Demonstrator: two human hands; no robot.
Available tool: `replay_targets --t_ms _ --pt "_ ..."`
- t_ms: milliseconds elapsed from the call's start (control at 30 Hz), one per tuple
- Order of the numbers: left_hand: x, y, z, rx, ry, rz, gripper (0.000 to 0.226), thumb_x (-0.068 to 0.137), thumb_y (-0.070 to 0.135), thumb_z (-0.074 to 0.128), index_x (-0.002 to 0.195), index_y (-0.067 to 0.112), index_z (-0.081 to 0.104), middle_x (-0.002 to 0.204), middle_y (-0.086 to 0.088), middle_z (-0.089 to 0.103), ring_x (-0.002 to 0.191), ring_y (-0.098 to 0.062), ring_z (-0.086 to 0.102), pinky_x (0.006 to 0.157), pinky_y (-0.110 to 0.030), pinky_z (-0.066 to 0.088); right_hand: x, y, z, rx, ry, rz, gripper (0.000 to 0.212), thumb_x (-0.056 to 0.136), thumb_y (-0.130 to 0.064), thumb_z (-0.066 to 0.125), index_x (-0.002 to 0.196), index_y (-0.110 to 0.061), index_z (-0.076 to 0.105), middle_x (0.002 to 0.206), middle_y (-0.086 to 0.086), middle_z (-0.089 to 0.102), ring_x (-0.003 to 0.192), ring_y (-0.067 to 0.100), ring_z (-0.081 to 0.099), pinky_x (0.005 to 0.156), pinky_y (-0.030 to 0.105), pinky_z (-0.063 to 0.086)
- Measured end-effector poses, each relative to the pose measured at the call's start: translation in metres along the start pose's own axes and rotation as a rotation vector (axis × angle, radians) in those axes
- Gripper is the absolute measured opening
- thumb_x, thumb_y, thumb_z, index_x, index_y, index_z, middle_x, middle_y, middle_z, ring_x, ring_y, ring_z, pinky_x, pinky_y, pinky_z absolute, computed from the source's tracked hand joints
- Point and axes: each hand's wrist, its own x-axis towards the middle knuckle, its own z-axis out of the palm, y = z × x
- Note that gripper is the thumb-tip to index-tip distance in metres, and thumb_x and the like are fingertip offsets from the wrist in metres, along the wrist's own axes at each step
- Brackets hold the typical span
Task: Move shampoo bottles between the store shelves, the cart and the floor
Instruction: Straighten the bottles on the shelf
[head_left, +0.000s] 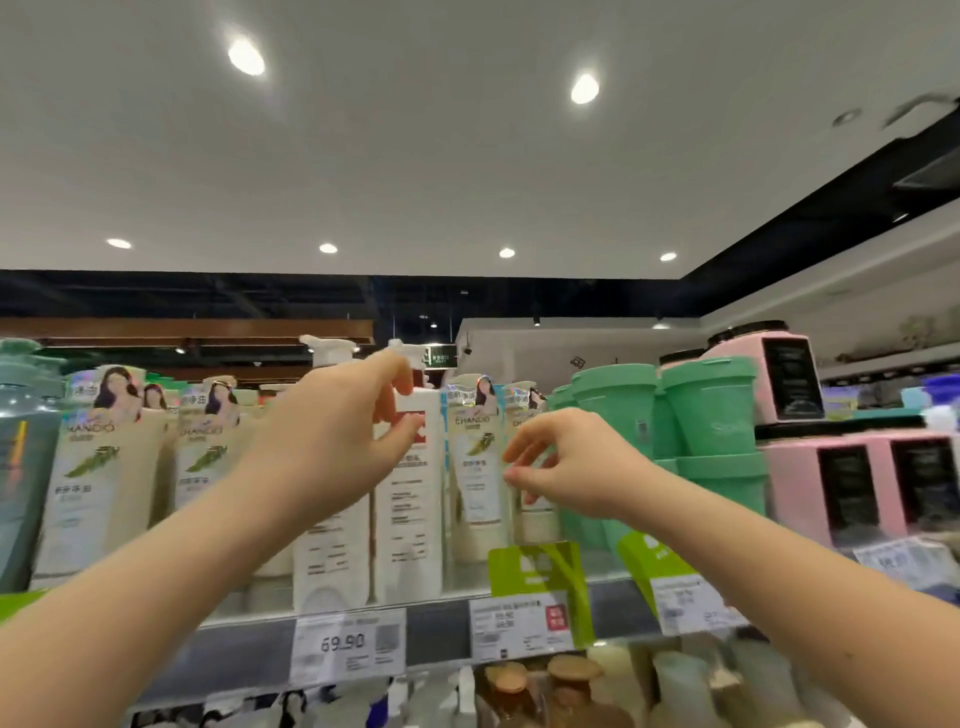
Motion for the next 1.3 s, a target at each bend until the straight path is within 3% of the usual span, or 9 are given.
replay_targets --t_ms 167,267,367,533,667,833,933,1133,1300 --pt "0.017 0.027 0.018 0.045 -0.077 0.024 0.024 0.088 0.029 0.063 0.11 0.028 0.053 0.097 0.014 0.054 0.088 -0.003 0.052 0.065 -0.007 0.034 0.018 0.032 -0.042 -0.076 0.114 -0.039 0.012 0.085 -0.025 0.069 0.093 -0.017 0.07 0.083 -0.006 0.066 0.064 -0.003 0.055 0.059 0.011 0.043" --pt "0.036 0.037 0.032 0.092 -0.137 0.008 0.038 0.088 0.029 0.063 0.123 0.025 0.05 0.117 0.008 0.056 0.108 -0.01 0.051 0.086 -0.018 0.042 0.036 0.042 -0.057 -0.071 0.115 -0.067 0.011 0.086 -0.025 0.068 0.094 -0.017 0.068 0.083 -0.006 0.066 0.07 0.001 0.059 0.056 0.012 0.043" --pt "0.061 0.042 0.05 0.197 -0.223 -0.003 0.051 0.087 0.031 0.065 0.133 0.02 0.045 0.127 0.002 0.052 0.117 -0.015 0.048 0.093 -0.025 0.042 0.055 0.048 -0.063 -0.089 0.117 -0.104 0.01 0.085 -0.026 0.068 0.093 -0.019 0.066 0.085 -0.005 0.067 0.074 0.005 0.062 0.056 0.014 0.045" --pt "0.105 0.046 0.085 0.407 -0.392 -0.011 0.059 0.084 0.03 0.067 0.135 0.012 0.042 0.131 -0.005 0.047 0.12 -0.02 0.045 0.096 -0.03 0.043 0.083 0.054 -0.074 -0.188 0.193 -0.17 0.011 0.086 -0.024 0.067 0.094 -0.017 0.068 0.087 -0.003 0.065 0.084 0.012 0.062 0.065 0.018 0.047" --pt "0.128 0.045 0.116 0.493 -0.55 -0.068 0.082 0.07 0.042 0.079 0.136 0.012 0.041 0.13 -0.007 0.048 0.118 -0.023 0.047 0.095 -0.034 0.047 0.092 0.059 -0.081 -0.238 0.257 -0.208 0.008 0.087 -0.022 0.066 0.09 -0.016 0.068 0.083 -0.007 0.057 0.085 0.014 0.061 0.079 0.03 0.054" --pt "0.14 0.036 0.137 0.485 -0.675 -0.193 0.095 0.061 0.047 0.084 0.137 0.012 0.039 0.125 -0.006 0.053 0.112 -0.024 0.052 0.088 -0.032 0.049 0.094 0.067 -0.083 -0.279 0.206 -0.205 0.014 0.086 -0.025 0.067 0.094 -0.014 0.069 0.085 -0.008 0.054 0.087 0.013 0.057 0.078 0.026 0.05" --pt "0.141 0.034 0.141 0.451 -0.607 -0.198 0.09 0.059 0.04 0.087 0.132 0.012 0.042 0.118 -0.005 0.053 0.105 -0.021 0.054 0.083 -0.029 0.05 0.092 0.071 -0.084 -0.283 0.194 -0.207 0.015 0.086 -0.025 0.067 0.095 -0.014 0.069 0.087 -0.008 0.054 0.086 0.012 0.055 0.076 0.024 0.048" --pt "0.128 0.043 0.129 0.378 -0.432 -0.134 0.097 0.051 0.047 0.089 0.128 0.015 0.04 0.125 -0.003 0.036 0.116 -0.022 0.034 0.099 -0.038 0.044 0.088 0.075 -0.085 -0.245 0.198 -0.202 0.015 0.085 -0.025 0.068 0.093 -0.013 0.069 0.08 -0.009 0.054 0.084 0.012 0.056 0.072 0.023 0.047" --pt "0.103 0.048 0.123 0.176 -0.227 -0.23 0.088 0.052 0.043 0.09 0.12 0.021 0.038 0.134 -0.003 0.019 0.123 -0.024 0.025 0.102 -0.039 0.044 0.084 0.076 -0.095 -0.189 0.222 -0.171 0.014 0.084 -0.026 0.068 0.091 -0.013 0.07 0.077 -0.009 0.058 0.084 0.011 0.061 0.073 0.024 0.05"
